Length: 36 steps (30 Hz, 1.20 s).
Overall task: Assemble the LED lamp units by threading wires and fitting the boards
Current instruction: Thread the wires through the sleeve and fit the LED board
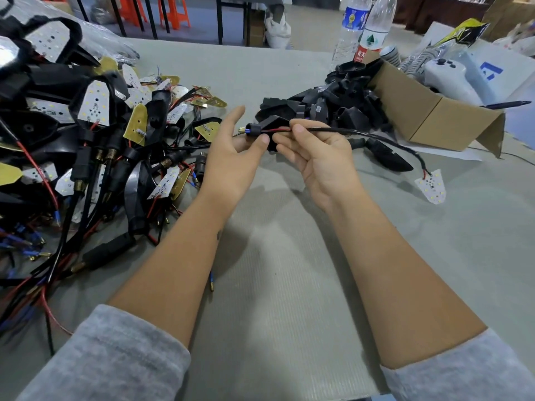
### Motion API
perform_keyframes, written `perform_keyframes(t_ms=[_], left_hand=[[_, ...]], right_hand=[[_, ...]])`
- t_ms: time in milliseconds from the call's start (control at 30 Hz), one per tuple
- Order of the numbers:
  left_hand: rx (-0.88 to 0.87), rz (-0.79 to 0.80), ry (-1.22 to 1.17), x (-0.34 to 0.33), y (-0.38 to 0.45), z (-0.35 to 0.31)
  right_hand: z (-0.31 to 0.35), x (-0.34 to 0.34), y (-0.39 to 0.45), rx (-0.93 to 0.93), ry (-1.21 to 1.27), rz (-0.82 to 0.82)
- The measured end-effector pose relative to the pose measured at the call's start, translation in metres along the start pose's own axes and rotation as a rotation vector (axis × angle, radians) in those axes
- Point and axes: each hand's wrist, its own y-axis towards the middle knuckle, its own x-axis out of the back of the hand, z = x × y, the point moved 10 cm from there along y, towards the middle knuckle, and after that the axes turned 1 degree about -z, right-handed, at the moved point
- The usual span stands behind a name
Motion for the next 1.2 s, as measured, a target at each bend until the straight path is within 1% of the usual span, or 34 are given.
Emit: perform_keyframes(t_ms=[67,133,200,267,333,400,500,633,733,800,900,967,1133,1200], left_hand=[[0.018,-0.004,-0.012,0.0,0.001,0.002],[0.061,-0.007,-0.094,0.001,0.003,0.006],[0.117,0.018,-0.241,-0.002,0.004,0.008],[0.139,0.075,-0.315,-0.007,0.004,0.008],[0.133,0.159,-0.284,-0.016,0.001,0.005],[0.114,0.224,-0.196,-0.024,-0.004,0.003],[0.082,0.251,-0.149,-0.028,-0.007,0.0],[0.101,0.279,-0.15,-0.029,-0.007,0.001],[0.092,0.239,-0.147,-0.026,-0.006,0.002],[0.105,0.198,-0.183,-0.023,-0.006,0.003],[0.165,0.089,-0.35,-0.012,-0.002,0.006],[0.2,0.041,-0.464,-0.004,0.0,0.009],[0.276,0.053,-0.675,-0.007,0.002,0.014],[0.304,0.027,-0.735,-0.009,0.001,0.017]], right_hand=[[-0.002,-0.004,-0.001,-0.006,-0.089,0.023],[-0.002,-0.004,0.0,-0.003,-0.172,0.013],[-0.001,-0.003,0.0,-0.002,-0.196,0.001],[0.0,-0.002,-0.001,0.0,-0.179,-0.003],[0.0,-0.002,-0.001,-0.001,-0.178,-0.005],[-0.001,-0.001,0.0,-0.006,-0.198,-0.004],[-0.001,-0.001,0.0,-0.01,-0.221,0.0],[0.001,-0.001,-0.002,-0.009,-0.236,0.002],[0.0,-0.003,-0.002,-0.029,-0.221,0.005],[-0.001,-0.002,-0.003,-0.06,-0.165,-0.005],[0.0,0.006,-0.001,-0.091,0.019,-0.071],[0.004,0.014,0.001,-0.072,0.068,-0.12],[0.011,0.014,0.002,0.013,-0.107,-0.131],[0.014,0.011,0.001,0.062,-0.2,-0.121]])
